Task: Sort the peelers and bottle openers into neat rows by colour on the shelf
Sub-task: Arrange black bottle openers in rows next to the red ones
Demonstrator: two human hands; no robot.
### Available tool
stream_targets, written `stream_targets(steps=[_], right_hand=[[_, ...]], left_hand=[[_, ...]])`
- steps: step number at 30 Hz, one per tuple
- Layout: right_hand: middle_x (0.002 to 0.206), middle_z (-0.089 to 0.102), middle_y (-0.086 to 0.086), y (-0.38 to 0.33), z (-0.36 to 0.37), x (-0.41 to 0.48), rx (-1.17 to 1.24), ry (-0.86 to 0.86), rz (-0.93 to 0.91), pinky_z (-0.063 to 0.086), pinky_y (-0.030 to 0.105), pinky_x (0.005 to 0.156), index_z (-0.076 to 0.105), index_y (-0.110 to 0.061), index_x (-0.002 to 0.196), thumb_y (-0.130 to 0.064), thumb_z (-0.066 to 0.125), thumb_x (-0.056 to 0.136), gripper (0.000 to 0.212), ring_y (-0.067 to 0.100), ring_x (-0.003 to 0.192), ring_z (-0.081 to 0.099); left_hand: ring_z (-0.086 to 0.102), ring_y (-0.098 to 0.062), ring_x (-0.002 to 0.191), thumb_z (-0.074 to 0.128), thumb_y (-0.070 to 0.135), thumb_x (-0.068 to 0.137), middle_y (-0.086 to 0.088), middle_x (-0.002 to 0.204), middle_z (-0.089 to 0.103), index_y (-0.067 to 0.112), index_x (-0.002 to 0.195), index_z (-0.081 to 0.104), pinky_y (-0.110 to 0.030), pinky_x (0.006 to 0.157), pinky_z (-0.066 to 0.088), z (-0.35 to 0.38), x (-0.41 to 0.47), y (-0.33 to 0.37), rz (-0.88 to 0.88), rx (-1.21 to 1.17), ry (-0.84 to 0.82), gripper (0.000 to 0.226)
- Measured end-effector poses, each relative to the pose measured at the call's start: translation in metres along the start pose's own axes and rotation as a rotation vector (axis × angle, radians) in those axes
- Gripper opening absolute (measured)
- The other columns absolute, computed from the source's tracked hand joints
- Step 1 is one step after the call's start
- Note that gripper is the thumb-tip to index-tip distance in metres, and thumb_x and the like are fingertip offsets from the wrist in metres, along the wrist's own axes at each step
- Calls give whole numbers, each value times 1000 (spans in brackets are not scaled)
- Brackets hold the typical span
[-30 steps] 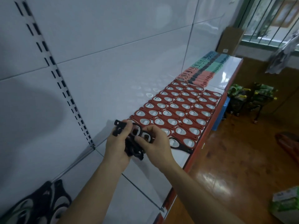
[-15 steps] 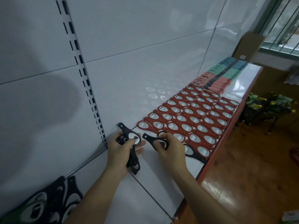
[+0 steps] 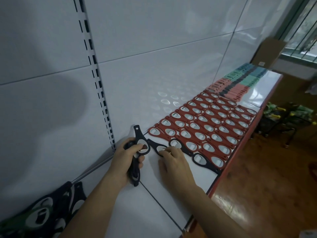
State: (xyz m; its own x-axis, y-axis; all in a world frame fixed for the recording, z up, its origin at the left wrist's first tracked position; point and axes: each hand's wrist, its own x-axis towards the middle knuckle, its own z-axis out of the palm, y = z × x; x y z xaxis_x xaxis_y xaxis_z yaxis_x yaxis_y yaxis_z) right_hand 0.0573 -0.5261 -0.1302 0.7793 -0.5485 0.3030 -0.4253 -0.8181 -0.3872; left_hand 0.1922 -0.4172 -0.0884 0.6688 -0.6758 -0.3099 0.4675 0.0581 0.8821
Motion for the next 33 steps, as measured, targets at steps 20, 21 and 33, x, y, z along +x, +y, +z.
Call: stream_targets(steps=[20, 21, 33], right_hand=[[136, 45, 4, -16, 5, 15, -170, -111, 68, 50, 35, 87, 46, -17, 143, -37, 40, 102, 46, 22, 114, 47], [136, 45, 4, -17, 5, 15, -169, -112, 80, 50, 35, 88, 45, -17, 144, -38, 40, 102, 47, 22, 115, 46], [119, 66, -13, -7, -38, 25, 837, 1, 147, 57, 30, 88, 57, -32, 136, -21, 55, 104, 34, 11, 104, 65]], left_hand=[[48, -18, 52, 59, -1, 95, -9, 69, 58, 11, 90, 61, -26, 46, 39, 2, 0, 0, 17, 42, -6, 14], [48, -18, 52, 59, -1, 95, -9, 69, 58, 11, 89, 61, -26, 46, 39, 2, 0, 0, 17, 42, -6, 14], [47, -21, 50, 69, 1, 90, -13, 70, 48, 5, 92, 68, -27, 46, 37, -4, -3, 7, -26, 399, -258, 5]])
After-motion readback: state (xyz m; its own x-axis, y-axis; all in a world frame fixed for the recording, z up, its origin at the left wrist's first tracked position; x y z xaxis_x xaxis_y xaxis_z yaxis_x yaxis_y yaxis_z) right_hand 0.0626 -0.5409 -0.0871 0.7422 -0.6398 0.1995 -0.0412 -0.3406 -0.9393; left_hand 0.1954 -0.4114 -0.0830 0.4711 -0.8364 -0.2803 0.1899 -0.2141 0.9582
